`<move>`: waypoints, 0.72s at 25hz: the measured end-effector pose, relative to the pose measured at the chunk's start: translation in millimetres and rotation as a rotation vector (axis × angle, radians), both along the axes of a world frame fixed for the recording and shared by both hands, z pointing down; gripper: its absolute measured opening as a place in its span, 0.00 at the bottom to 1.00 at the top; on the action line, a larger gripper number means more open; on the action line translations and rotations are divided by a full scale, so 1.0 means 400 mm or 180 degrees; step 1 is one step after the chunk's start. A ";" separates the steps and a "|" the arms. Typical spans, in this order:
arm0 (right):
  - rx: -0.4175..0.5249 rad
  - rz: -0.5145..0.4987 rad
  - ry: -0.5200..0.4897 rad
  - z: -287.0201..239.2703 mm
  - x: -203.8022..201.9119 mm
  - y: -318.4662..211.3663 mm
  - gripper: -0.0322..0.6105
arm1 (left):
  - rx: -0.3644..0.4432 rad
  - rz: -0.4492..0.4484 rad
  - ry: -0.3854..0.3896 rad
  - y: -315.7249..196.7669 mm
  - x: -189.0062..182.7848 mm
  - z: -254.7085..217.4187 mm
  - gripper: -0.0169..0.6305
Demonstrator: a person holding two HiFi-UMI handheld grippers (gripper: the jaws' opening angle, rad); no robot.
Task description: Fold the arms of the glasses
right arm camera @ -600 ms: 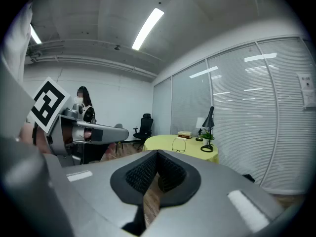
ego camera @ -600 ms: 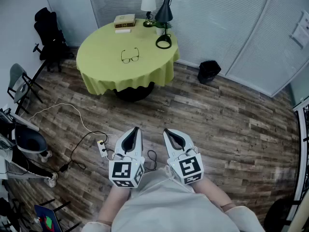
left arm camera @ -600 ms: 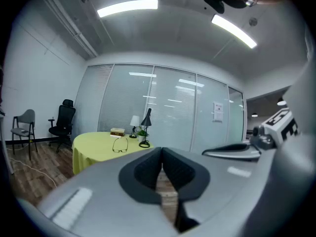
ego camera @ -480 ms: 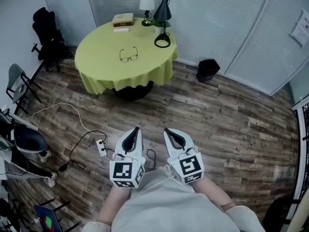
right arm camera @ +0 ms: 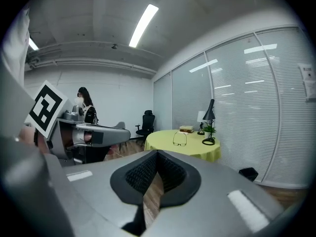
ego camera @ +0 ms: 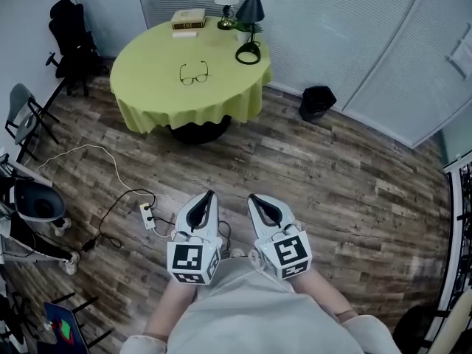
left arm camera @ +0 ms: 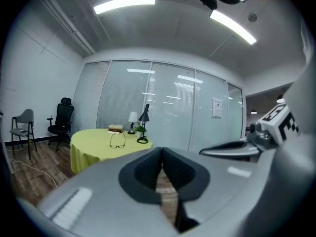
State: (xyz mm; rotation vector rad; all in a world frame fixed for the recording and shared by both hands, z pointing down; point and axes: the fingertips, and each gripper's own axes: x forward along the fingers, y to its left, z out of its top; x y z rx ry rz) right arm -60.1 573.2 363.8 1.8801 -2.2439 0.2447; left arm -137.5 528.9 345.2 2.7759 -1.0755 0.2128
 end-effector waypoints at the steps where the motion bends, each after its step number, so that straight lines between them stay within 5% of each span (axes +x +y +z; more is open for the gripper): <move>1: -0.0035 -0.0005 -0.0012 0.011 0.005 0.001 0.05 | -0.0016 -0.0010 -0.0024 0.001 0.004 0.007 0.04; 18: -0.0584 -0.0220 -0.0106 0.150 0.012 -0.146 0.05 | -0.0378 -0.0149 -0.0148 -0.179 0.015 0.106 0.04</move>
